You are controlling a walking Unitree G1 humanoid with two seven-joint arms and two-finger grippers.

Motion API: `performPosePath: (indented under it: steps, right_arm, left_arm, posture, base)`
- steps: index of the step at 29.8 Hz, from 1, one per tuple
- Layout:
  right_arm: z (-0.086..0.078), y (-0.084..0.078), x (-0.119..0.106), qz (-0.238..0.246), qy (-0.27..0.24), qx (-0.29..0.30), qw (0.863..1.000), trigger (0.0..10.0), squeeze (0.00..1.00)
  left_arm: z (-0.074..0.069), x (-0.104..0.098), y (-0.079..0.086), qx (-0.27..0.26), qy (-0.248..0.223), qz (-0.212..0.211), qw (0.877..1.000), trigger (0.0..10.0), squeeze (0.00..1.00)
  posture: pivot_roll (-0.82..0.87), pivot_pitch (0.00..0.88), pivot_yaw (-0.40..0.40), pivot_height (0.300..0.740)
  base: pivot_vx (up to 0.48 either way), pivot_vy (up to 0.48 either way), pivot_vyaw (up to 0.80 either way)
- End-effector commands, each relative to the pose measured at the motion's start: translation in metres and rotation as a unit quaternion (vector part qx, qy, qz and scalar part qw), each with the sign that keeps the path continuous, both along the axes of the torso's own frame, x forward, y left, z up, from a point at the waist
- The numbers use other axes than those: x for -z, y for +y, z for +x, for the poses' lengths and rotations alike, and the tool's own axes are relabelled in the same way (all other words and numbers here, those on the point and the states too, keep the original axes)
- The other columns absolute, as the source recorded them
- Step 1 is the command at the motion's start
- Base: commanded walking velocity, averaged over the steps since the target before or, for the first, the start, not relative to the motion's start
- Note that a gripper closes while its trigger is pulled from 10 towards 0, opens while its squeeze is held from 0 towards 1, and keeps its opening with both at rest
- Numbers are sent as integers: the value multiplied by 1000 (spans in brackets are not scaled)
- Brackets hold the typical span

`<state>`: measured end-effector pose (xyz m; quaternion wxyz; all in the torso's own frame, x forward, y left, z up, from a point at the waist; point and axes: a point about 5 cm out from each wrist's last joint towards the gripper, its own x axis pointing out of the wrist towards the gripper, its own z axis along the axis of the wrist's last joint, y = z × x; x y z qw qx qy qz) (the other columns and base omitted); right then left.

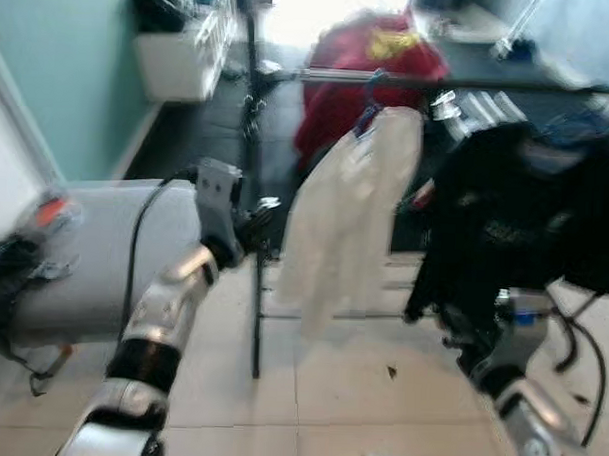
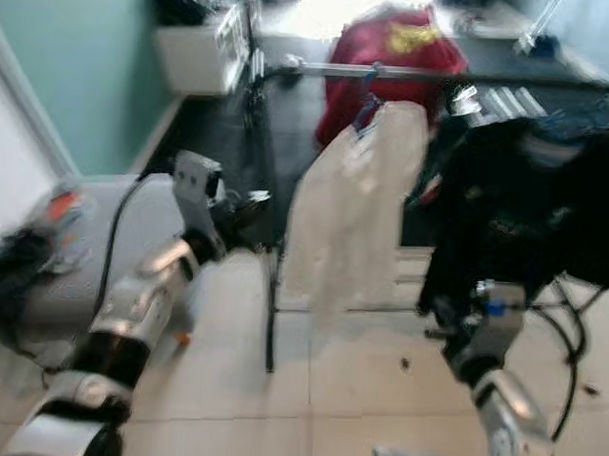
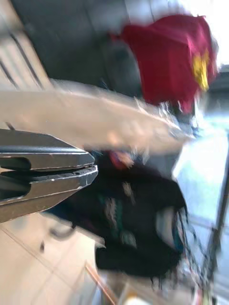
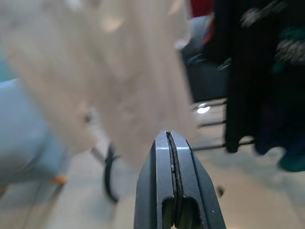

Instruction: Hang hanger

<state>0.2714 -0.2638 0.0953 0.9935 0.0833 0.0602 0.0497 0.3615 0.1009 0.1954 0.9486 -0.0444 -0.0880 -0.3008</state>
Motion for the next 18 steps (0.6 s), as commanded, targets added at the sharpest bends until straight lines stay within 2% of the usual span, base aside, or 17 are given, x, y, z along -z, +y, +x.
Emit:
performPosePath:
  steps: [1,12,16,17,18]
  right_arm:
    - [-1,5,4,1,7,-5,1000,10000,0]
    - [-1,8,3,2,3,-8,1000,10000,0]
    - [-1,7,2,4,-1,-5,1000,10000,0]
    - [0,7,2,5,-2,-5,1000,10000,0]
    - [0,7,2,5,-2,-5,1000,10000,0]
  left_arm:
    - [0,2,4,-5,7,-2,1000,10000,0]
    - [-2,-2,1,0,2,-4,1000,10000,0]
    - [-3,-3,-1,-3,4,-2,1000,10000,0]
    - [-3,-4,-2,-8,2,4,1000,10000,1000]
    - [-3,-4,-2,-8,2,4,1000,10000,1000]
  posture:
    - [-99,94,5,740]
    - [-98,97,5,740]
    - [-99,97,5,740]
    - [-99,97,5,740]
    - [-99,97,5,740]
  base:
    - [480,0,-800]
    - [480,0,-800]
    - [438,0,0]
    - [0,0,0]
    - [0,0,0]
